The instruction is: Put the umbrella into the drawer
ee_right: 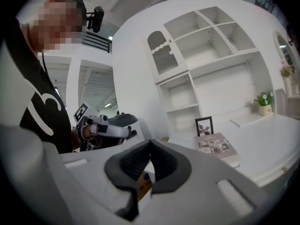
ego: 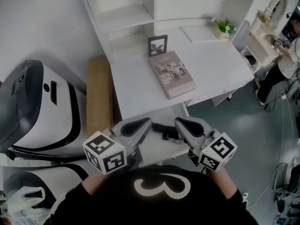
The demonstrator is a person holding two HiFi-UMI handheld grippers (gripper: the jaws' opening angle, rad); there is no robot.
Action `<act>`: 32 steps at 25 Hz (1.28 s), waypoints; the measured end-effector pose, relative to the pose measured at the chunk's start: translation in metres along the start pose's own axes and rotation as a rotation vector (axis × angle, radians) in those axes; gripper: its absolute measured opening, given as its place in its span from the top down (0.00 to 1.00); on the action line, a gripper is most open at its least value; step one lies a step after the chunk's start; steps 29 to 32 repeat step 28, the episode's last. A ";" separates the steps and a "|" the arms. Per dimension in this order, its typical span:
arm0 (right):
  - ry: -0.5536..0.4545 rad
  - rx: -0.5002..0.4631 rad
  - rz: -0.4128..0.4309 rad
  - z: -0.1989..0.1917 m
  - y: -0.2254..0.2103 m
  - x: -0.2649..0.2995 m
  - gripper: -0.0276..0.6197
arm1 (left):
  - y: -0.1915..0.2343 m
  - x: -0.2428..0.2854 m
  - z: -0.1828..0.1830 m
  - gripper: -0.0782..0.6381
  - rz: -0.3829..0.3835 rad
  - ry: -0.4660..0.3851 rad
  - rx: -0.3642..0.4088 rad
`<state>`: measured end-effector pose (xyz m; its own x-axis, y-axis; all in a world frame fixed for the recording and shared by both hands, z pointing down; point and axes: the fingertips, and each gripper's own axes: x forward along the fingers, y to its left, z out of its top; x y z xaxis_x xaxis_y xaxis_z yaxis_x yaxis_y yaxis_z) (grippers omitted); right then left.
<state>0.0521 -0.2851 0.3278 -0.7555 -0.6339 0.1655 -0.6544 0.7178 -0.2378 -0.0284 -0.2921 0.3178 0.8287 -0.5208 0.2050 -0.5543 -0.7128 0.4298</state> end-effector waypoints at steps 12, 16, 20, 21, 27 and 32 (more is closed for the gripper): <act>0.044 -0.009 -0.009 -0.013 -0.002 -0.004 0.95 | 0.000 0.004 -0.010 0.88 0.003 0.032 -0.003; 0.057 -0.015 -0.005 -0.017 -0.001 -0.005 0.95 | 0.000 0.007 -0.012 0.88 0.002 0.034 -0.003; 0.064 -0.010 -0.008 -0.022 -0.002 -0.005 0.95 | 0.001 0.009 -0.016 0.88 0.003 0.042 -0.011; 0.064 -0.010 -0.009 -0.022 -0.002 -0.005 0.95 | 0.001 0.009 -0.017 0.88 0.003 0.044 -0.012; 0.066 -0.008 -0.016 -0.024 -0.005 -0.003 0.95 | 0.004 0.011 -0.018 0.88 0.006 0.039 -0.014; 0.067 -0.007 -0.018 -0.025 -0.006 -0.003 0.95 | 0.005 0.011 -0.018 0.88 0.007 0.038 -0.015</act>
